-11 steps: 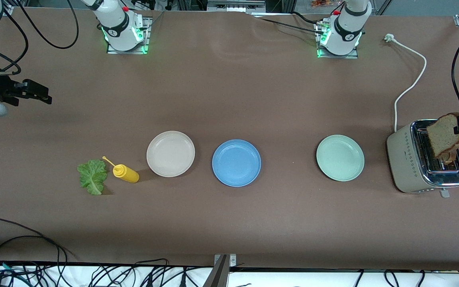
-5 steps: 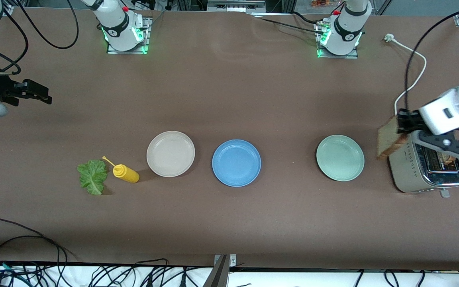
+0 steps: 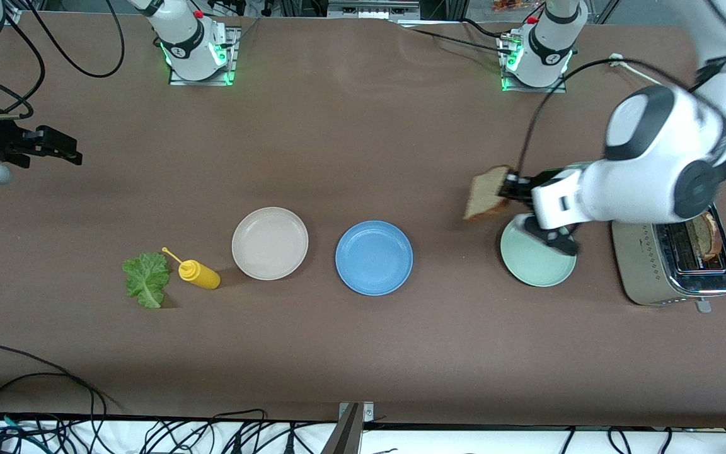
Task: Make sandwich in blue plate with both arms
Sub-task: 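Lift the bread slice and carry it to the blue plate, then lay the bread flat on the blue plate and open the left gripper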
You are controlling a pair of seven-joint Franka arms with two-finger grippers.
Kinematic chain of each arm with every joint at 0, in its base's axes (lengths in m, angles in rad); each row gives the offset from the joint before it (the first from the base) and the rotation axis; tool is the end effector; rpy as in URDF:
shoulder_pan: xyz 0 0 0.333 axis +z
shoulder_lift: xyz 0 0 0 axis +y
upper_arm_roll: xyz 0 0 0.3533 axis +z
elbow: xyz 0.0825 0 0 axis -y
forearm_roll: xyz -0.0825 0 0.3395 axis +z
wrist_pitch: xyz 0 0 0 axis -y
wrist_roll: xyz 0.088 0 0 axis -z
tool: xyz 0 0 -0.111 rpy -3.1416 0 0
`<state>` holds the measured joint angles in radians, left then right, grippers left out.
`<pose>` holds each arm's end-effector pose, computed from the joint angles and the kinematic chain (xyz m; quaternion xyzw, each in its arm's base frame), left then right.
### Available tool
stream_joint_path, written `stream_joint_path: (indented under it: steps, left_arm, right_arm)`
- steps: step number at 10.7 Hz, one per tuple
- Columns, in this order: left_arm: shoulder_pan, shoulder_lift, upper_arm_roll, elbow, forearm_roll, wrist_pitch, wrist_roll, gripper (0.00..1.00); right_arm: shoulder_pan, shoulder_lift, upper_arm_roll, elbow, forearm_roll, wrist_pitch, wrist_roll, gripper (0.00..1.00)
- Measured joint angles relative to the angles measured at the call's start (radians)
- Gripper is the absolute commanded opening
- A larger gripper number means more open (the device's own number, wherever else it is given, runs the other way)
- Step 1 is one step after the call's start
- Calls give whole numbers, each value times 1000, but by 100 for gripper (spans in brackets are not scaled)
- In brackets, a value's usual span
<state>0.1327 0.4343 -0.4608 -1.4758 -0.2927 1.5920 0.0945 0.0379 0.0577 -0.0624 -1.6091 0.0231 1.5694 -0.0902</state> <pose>0.5893 -0.1797 0.4834 0.9461 -0.1739 -0.1608 0.2207 0.5253 -0.0092 0.6116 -0.9982 -0.0322 0.0480 0.0125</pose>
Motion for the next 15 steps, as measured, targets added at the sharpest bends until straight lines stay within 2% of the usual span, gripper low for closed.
stream_joint_path:
  steps: [2,7,11,12,13,15]
  left_arm:
    - [-61,97,0,0,-134,144,-5,0]
    - [-252,328,0,2,-259,633,-6,0]
    - [-266,397,3,27,-298,694,31,0]
    - [-264,405,5,27,-298,705,43,29]
    - [-261,411,6,27,-298,712,51,99]
    - [-260,414,13,28,-298,715,58,100]
  right_arm:
    - [0,0,0,0,0,0,0,100]
    - [-1,1,0,1,0,-1,0,100]
    - [-1,1,0,1,0,-1,0,100]
    - [-1,1,0,1,0,-1,0,100]
    - [-1,1,0,1,0,-1,0,100]
    - [-1,1,0,1,0,-1,0,100]
